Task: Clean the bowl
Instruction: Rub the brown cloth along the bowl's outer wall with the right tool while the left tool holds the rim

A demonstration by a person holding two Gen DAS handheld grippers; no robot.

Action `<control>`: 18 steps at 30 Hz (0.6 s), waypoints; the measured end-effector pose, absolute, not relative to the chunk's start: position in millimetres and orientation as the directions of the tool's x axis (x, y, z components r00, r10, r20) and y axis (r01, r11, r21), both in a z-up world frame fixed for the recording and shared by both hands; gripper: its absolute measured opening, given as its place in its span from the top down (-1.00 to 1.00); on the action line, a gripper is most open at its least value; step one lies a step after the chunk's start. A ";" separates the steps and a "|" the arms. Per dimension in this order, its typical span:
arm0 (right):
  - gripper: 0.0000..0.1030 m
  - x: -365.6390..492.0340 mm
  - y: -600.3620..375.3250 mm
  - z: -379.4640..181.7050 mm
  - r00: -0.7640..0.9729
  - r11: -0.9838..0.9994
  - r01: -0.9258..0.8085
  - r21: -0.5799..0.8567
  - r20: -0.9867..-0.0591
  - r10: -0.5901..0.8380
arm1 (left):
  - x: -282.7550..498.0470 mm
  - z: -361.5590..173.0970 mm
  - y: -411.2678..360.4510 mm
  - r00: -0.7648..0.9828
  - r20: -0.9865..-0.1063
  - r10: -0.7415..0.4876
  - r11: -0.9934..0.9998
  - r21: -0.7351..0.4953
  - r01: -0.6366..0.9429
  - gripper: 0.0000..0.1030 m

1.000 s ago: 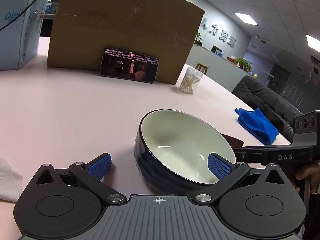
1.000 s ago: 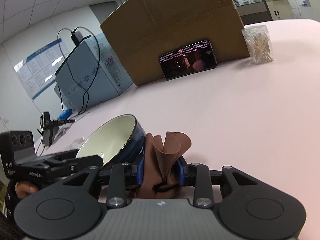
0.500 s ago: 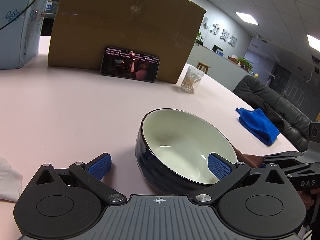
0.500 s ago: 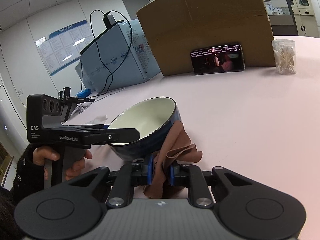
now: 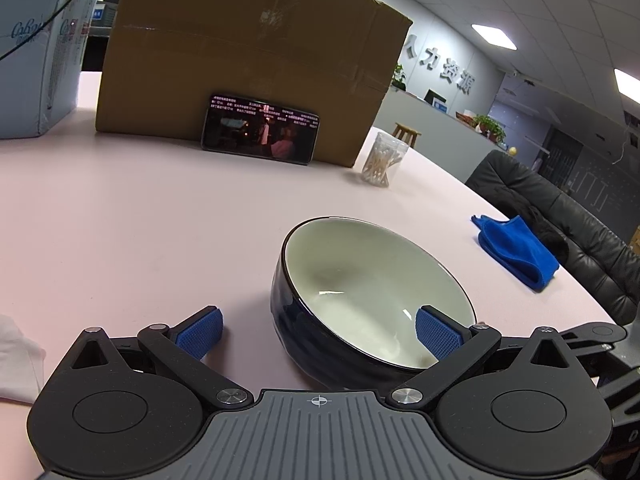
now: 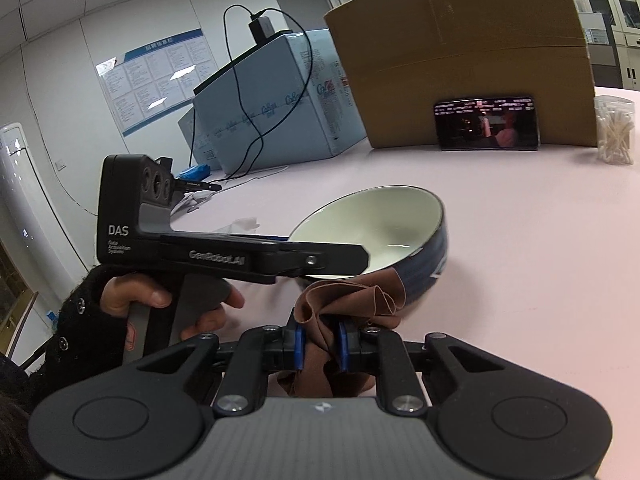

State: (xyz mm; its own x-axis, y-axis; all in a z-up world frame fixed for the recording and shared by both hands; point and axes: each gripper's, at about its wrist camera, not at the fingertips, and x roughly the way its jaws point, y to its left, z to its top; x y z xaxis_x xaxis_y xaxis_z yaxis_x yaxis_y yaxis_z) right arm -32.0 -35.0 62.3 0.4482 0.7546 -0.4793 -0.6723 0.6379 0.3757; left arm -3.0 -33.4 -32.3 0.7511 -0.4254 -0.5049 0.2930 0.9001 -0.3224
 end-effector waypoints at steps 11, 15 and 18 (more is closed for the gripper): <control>0.63 -28.1 -64.2 70.9 0.625 0.767 -0.553 0.326 -0.447 0.640 | -7.2 -30.2 -39.3 0.754 -0.507 -0.417 0.905 -0.308 0.293 -1.00; 0.63 -25.6 -60.3 67.7 0.623 0.772 -0.554 0.311 -0.460 0.633 | -7.8 -30.4 -40.5 0.757 -0.508 -0.411 0.908 -0.302 0.290 -1.00; 0.63 -27.0 -52.9 65.0 0.607 0.763 -0.572 0.302 -0.470 0.641 | -7.8 -30.5 -41.7 0.757 -0.509 -0.409 0.909 -0.299 0.290 -1.00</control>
State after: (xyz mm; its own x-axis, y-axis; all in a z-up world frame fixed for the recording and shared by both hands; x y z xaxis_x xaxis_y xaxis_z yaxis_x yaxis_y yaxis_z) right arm -27.0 -52.9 65.0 0.6070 0.6411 -0.4697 -0.5719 0.7627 0.3020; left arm -7.8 -41.8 -30.5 0.7575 -0.4089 -0.5089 0.2897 0.9091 -0.2993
